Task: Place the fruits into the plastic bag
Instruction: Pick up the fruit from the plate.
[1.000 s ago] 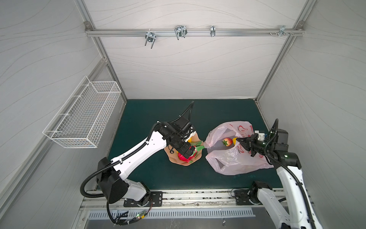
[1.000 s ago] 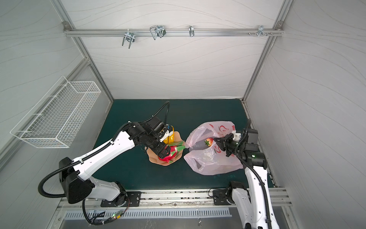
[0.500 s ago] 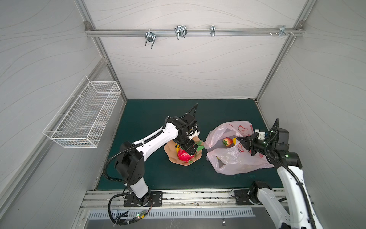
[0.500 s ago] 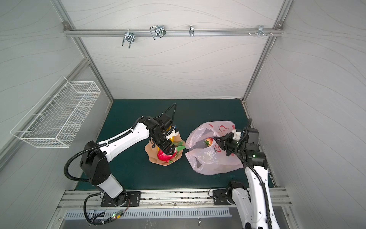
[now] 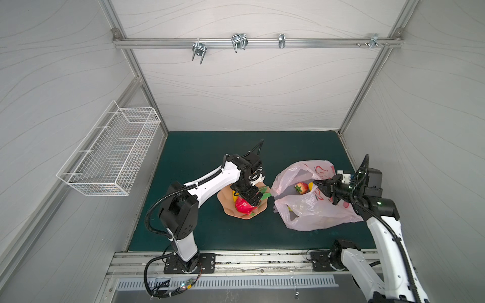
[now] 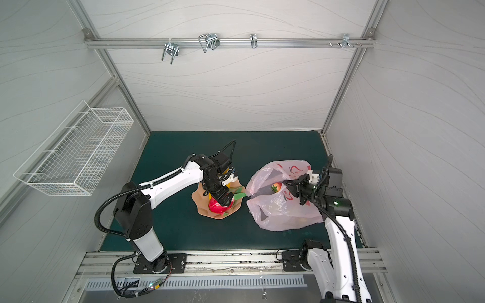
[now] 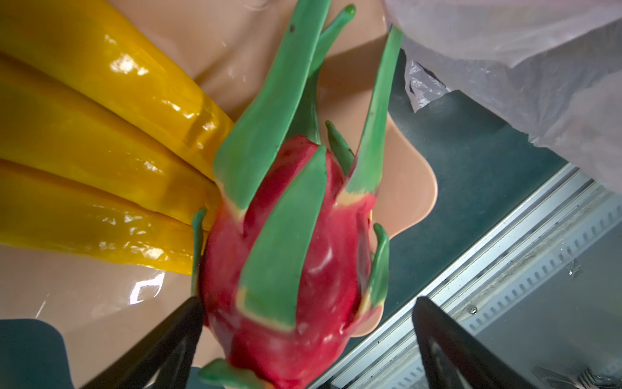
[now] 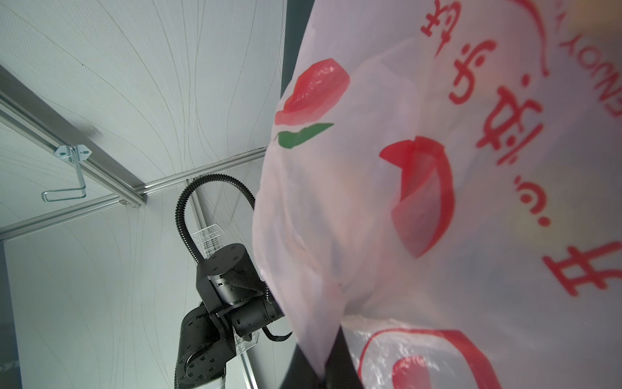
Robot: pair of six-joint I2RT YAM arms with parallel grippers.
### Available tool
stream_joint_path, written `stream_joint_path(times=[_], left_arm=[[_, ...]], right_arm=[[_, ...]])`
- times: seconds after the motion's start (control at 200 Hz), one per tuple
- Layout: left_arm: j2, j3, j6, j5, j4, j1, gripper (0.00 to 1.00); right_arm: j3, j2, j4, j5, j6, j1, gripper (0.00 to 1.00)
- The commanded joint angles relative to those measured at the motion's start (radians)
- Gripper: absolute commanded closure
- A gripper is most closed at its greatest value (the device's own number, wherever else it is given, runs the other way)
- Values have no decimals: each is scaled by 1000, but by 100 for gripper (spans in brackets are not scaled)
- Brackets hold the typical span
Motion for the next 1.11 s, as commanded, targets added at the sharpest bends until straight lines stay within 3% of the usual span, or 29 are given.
stream_joint_path(times=[0.0,0.605,1.101], left_arm=[[21,-12,6,-10,5,2,1],[14,-72,-40,-44,31,2,3],[-32,-76,-114,-139,-24,0,1]], right_arm=[[26,6,10,-13,-2,-5,99],[33,9,12,-4,-5,-6,97],[24,-3,21,1,1,-6,95]])
